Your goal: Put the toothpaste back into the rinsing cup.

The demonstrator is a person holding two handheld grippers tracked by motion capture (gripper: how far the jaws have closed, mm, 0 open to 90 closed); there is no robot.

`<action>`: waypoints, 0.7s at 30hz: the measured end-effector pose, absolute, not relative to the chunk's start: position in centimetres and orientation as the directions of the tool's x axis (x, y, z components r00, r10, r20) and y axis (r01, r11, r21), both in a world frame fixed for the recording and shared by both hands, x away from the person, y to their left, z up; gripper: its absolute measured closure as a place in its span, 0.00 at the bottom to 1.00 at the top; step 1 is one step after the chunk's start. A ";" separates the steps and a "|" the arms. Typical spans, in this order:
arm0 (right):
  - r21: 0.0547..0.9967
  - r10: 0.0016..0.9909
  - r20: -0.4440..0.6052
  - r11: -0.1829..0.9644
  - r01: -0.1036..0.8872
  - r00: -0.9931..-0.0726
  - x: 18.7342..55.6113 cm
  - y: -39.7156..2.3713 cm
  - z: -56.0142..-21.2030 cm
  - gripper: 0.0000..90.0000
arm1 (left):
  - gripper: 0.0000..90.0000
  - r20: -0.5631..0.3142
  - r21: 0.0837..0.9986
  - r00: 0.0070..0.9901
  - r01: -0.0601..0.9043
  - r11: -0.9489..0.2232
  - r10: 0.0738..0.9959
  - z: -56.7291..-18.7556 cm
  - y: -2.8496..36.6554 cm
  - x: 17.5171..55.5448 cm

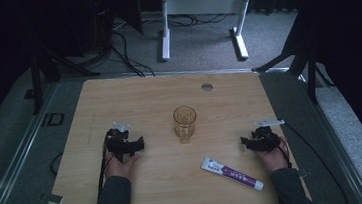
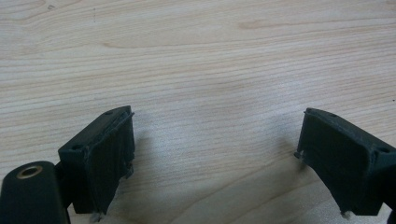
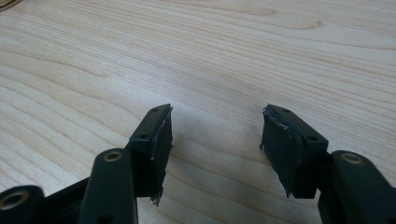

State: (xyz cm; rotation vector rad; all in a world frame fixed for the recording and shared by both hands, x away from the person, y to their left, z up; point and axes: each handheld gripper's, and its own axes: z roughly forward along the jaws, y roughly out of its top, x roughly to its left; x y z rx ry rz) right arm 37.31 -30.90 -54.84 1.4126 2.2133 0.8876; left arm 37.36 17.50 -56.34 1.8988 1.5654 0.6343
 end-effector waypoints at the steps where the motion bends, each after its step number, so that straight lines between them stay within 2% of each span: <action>1: 0.678 0.902 0.027 0.300 0.671 -0.430 37.3 -30.9 -54.8 0.49 | 0.13 -0.007 0.702 0.194 0.699 -0.133 0.981 -56.3 17.5 37.4; 6: 0.679 0.908 0.078 0.254 0.688 -0.412 37.0 -31.4 -54.7 0.52 | 0.13 -0.008 0.704 0.198 0.698 -0.135 0.980 -56.3 17.6 37.3; 21: 0.668 0.892 0.029 0.318 0.672 -0.451 36.3 -31.4 -52.8 0.54 | 0.13 -0.008 0.703 0.194 0.698 -0.133 0.981 -56.3 17.5 37.2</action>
